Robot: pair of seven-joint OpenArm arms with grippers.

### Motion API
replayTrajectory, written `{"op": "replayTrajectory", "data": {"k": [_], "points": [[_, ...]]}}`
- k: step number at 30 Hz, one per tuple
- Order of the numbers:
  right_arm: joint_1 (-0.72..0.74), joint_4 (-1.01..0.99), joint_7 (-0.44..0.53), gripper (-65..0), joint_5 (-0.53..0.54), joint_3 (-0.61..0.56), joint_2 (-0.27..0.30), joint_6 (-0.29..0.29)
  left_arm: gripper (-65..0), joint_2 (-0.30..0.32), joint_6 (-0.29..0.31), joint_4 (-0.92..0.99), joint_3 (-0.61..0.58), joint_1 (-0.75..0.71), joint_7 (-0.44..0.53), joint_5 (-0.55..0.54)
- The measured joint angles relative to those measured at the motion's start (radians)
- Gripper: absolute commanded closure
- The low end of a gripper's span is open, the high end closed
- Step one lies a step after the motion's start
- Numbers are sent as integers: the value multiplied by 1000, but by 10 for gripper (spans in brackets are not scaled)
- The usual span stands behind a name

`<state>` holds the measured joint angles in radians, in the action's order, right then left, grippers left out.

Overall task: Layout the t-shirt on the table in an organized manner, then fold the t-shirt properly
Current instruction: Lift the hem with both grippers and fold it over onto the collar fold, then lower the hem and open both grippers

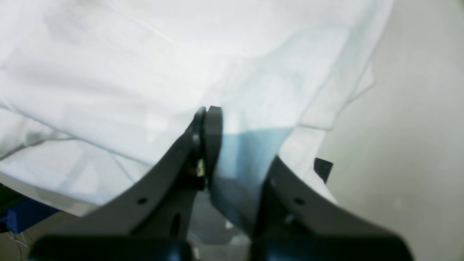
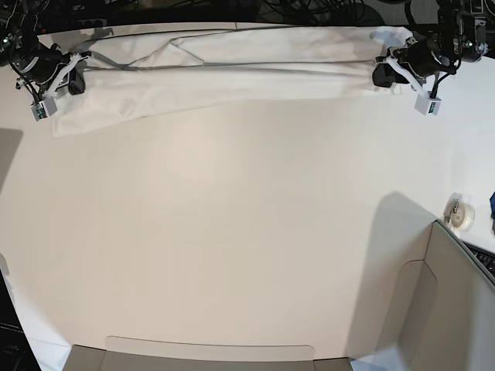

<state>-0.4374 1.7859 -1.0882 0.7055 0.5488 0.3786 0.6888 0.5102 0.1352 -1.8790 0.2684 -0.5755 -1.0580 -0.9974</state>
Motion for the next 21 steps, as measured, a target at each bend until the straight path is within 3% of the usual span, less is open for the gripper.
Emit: {"op": "replayTrajectory", "data": {"k": [12,15,17,21], "points": [[2,-8,1,0,1,0,0,0,0,0,0,0,0,-15,7,0],[2,-31,3,-8,1,0,0,0,-51,0,0,0,0,-17,6,0],[2,-35,2,-65,-4,0,1,0,-114,0,0,0,0,-17,7,2],[32,-36,-77,-242,-37,2,3,0,-202,3,-4,1,0,-17,8,18]]}}
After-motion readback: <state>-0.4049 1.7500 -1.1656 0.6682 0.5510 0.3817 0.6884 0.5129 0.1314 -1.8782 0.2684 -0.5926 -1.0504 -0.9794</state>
